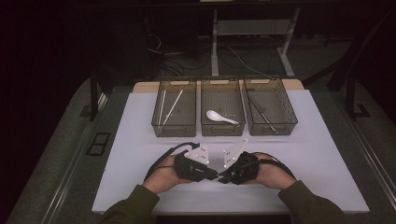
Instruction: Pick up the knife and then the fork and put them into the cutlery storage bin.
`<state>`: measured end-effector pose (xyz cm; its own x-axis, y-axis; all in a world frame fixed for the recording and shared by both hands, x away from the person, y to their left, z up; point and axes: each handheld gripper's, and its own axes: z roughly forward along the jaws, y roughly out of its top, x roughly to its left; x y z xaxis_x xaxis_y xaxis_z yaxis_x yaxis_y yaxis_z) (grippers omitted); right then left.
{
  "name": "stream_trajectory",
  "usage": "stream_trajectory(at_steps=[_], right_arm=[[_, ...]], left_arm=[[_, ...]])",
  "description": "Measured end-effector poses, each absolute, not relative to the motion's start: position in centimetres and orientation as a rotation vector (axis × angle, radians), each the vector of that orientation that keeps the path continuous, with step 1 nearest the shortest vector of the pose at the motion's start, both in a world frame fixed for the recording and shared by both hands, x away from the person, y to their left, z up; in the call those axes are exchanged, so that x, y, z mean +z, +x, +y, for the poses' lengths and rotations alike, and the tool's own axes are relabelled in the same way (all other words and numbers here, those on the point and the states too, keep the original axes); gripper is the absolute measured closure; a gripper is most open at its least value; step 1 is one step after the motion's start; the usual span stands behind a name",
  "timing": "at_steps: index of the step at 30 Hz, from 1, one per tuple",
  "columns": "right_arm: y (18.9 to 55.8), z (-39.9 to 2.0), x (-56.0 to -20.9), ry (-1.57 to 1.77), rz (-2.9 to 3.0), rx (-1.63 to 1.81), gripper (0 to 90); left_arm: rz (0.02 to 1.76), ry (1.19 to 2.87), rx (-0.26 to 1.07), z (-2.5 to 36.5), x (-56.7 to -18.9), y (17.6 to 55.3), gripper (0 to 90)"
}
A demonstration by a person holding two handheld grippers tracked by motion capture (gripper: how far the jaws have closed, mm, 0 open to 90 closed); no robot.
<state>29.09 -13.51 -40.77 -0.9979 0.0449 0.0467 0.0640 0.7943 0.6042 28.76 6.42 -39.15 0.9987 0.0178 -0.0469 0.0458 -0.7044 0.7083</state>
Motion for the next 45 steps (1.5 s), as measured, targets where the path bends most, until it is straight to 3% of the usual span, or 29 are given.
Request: stream_trajectory(at_steps=[14,17,22,29,45], right_arm=[[28.8,-13.3,-40.9,-0.079,-2.94,-0.966,81.8],[28.9,-13.4,-40.8,-0.082,-2.95,-0.97,86.9],[29.2,-13.7,-40.8,-0.084,-2.962,-0.965,86.9],[29.9,-15.0,-40.3,-0.168,-2.976,-1.0,86.9],[32.4,-20.9,-38.3,-0.524,-2.97,-1.115,86.7]], left_arm=[[-0.009,2.347,-0.014,6.5,-39.2,28.6,82.6],[0.0,2.327,0.009,6.7,-39.1,28.7,72.0],[0.079,2.255,0.042,7.6,-38.5,28.9,53.7],[0.247,2.129,0.078,10.8,-38.3,29.2,34.7],[0.523,2.021,0.229,16.5,-40.3,28.2,10.0]])
